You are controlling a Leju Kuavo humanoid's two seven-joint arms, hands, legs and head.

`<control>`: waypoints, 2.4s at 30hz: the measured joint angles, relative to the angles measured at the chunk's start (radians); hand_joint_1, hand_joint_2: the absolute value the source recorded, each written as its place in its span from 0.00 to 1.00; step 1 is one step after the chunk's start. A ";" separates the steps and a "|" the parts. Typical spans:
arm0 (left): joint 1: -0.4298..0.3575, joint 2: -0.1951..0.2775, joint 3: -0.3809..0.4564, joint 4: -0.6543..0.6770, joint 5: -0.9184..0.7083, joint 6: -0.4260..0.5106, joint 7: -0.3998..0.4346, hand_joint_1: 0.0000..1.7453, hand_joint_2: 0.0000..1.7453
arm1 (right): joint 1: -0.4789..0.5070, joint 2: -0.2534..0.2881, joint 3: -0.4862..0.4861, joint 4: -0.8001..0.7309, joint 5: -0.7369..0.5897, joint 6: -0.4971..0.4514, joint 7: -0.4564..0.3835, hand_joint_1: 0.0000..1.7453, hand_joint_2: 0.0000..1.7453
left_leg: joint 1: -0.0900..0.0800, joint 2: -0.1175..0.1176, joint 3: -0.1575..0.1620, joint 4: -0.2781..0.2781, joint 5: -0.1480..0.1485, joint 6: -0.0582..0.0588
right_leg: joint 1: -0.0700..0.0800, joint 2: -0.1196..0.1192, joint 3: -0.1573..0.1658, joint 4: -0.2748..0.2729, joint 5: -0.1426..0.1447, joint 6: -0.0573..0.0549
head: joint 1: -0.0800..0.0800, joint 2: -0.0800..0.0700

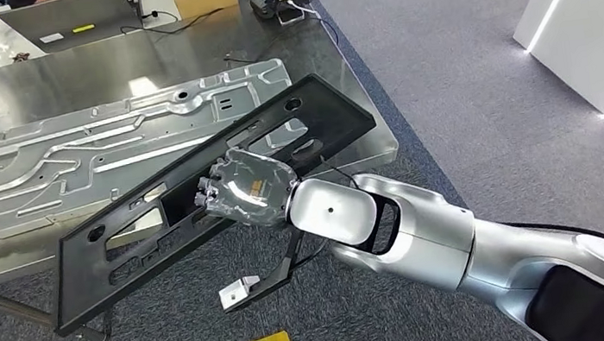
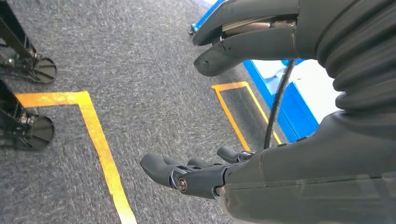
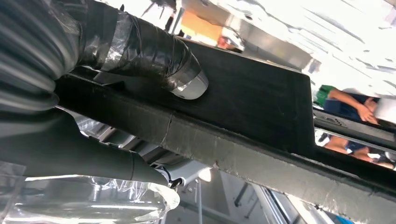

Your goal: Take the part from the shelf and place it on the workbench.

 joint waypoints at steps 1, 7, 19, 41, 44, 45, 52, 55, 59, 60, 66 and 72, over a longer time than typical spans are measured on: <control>0.000 0.000 0.000 0.000 0.000 0.002 0.001 0.00 1.00 | 0.000 -0.001 0.000 0.000 0.000 0.001 0.000 1.00 1.00 | 0.001 -0.002 -0.001 0.000 -0.001 -0.006 | 0.002 -0.001 -0.001 0.000 0.001 -0.009 | 0.000 0.000; 0.001 0.000 0.000 0.000 -0.001 0.004 -0.002 0.00 1.00 | 0.000 -0.001 -0.001 0.002 -0.001 0.001 0.000 1.00 1.00 | 0.003 0.058 -0.101 0.214 -0.111 -0.023 | 0.004 -0.026 0.007 -0.008 -0.001 -0.043 | 0.000 0.000; 0.005 0.000 0.000 0.000 0.000 0.009 -0.002 0.00 1.00 | 0.001 -0.002 -0.001 0.008 -0.001 0.004 0.000 1.00 1.00 | -0.008 0.065 -0.016 0.008 0.007 0.017 | 0.015 -0.044 0.019 0.012 -0.038 -0.008 | 0.000 0.000; 0.001 -0.008 0.000 0.000 0.001 0.011 -0.006 0.00 1.00 | 0.010 -0.005 0.000 0.020 -0.004 0.009 -0.003 1.00 1.00 | 0.003 0.062 -0.114 0.220 -0.072 -0.030 | 0.011 -0.039 0.030 -0.040 0.010 -0.049 | -0.002 0.000; 0.001 -0.008 0.000 0.000 0.003 0.014 -0.004 0.00 1.00 | 0.009 -0.005 -0.001 0.021 -0.004 0.008 -0.003 1.00 1.00 | 0.009 0.065 -0.040 0.045 0.013 -0.040 | 0.004 -0.037 0.038 -0.020 -0.013 -0.025 | -0.003 0.000; 0.001 -0.008 0.000 0.000 0.004 0.014 -0.004 0.00 1.00 | 0.009 -0.005 -0.001 0.021 -0.004 0.009 -0.003 1.00 1.00 | 0.008 0.064 -0.030 0.021 0.015 -0.036 | 0.006 -0.037 0.038 -0.016 -0.018 -0.018 | -0.003 0.000; 0.002 -0.009 0.000 0.000 0.008 0.014 -0.004 0.00 1.00 | 0.009 -0.006 -0.007 0.021 -0.006 0.009 -0.002 1.00 1.00 | 0.001 0.058 -0.018 0.019 -0.001 0.021 | 0.006 -0.034 -0.036 0.140 -0.105 -0.003 | -0.003 0.000; 0.002 -0.010 0.000 0.000 0.011 0.014 -0.004 0.00 1.00 | 0.013 -0.007 -0.008 0.026 -0.006 0.009 -0.002 1.00 1.00 | -0.011 0.057 -0.011 0.019 -0.009 0.031 | 0.013 -0.033 -0.135 0.291 -0.138 -0.012 | -0.003 0.000; 0.001 -0.013 0.000 0.000 0.010 0.014 -0.004 0.00 1.00 | 0.015 -0.007 -0.008 0.030 -0.006 0.009 0.000 1.00 1.00 | -0.027 0.049 0.012 0.019 -0.026 0.034 | 0.036 -0.027 -0.069 0.095 0.009 -0.062 | -0.004 0.000; 0.000 -0.013 0.000 0.000 0.010 0.014 -0.004 0.00 1.00 | 0.014 -0.007 -0.008 0.031 -0.005 0.009 0.001 1.00 1.00 | -0.027 0.048 0.014 0.018 -0.029 0.031 | 0.042 -0.025 -0.049 0.045 0.027 -0.073 | -0.004 0.000; -0.004 -0.014 0.000 0.000 0.010 0.013 -0.005 0.00 1.00 | 0.014 -0.006 -0.010 0.044 -0.002 -0.001 0.003 1.00 1.00 | -0.022 0.053 0.012 0.043 -0.057 0.004 | 0.039 -0.029 0.008 -0.045 0.035 -0.079 | -0.004 0.000; -0.002 -0.013 0.000 0.000 0.013 0.022 -0.003 0.00 1.00 | 0.028 -0.006 -0.008 0.056 -0.002 -0.001 0.009 1.00 1.00 | -0.004 0.061 -0.110 0.218 -0.074 -0.031 | 0.026 -0.034 0.040 -0.049 0.012 -0.071 | -0.004 0.000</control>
